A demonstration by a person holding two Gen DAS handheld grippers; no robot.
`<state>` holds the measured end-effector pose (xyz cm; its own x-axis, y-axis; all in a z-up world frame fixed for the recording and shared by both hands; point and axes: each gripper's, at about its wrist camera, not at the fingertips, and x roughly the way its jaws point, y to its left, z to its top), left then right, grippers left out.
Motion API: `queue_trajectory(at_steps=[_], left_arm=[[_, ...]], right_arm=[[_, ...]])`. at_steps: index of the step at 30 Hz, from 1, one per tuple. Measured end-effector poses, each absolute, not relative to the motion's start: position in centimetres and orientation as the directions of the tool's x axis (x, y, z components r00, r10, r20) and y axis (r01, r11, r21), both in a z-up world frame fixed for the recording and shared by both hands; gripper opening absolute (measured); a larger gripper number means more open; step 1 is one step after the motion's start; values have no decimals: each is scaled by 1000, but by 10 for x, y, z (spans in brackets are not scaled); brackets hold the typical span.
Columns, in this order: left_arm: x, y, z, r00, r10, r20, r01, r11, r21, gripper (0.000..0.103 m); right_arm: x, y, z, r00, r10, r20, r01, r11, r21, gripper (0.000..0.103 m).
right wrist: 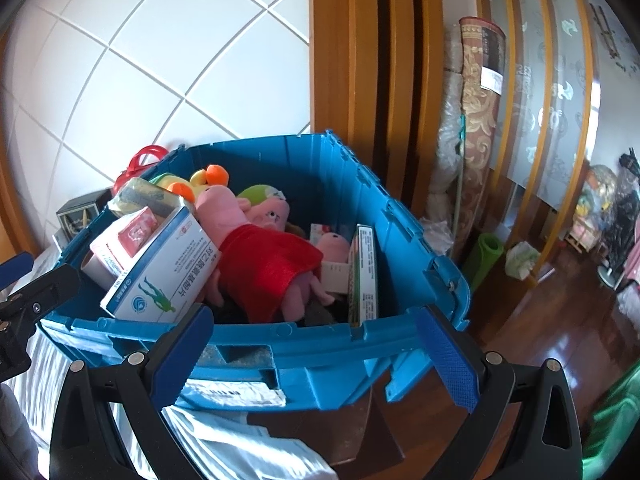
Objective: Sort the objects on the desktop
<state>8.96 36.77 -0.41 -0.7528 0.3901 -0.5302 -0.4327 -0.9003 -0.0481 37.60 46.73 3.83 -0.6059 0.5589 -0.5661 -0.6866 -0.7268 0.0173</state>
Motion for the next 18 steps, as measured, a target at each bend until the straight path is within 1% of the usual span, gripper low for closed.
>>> queue_trajectory(at_steps=[18], left_arm=[[96, 379, -5, -748, 404, -527, -463, -886, -21, 102]], right_arm=[[379, 469, 37, -604, 563, -564, -696, -717, 30, 103]])
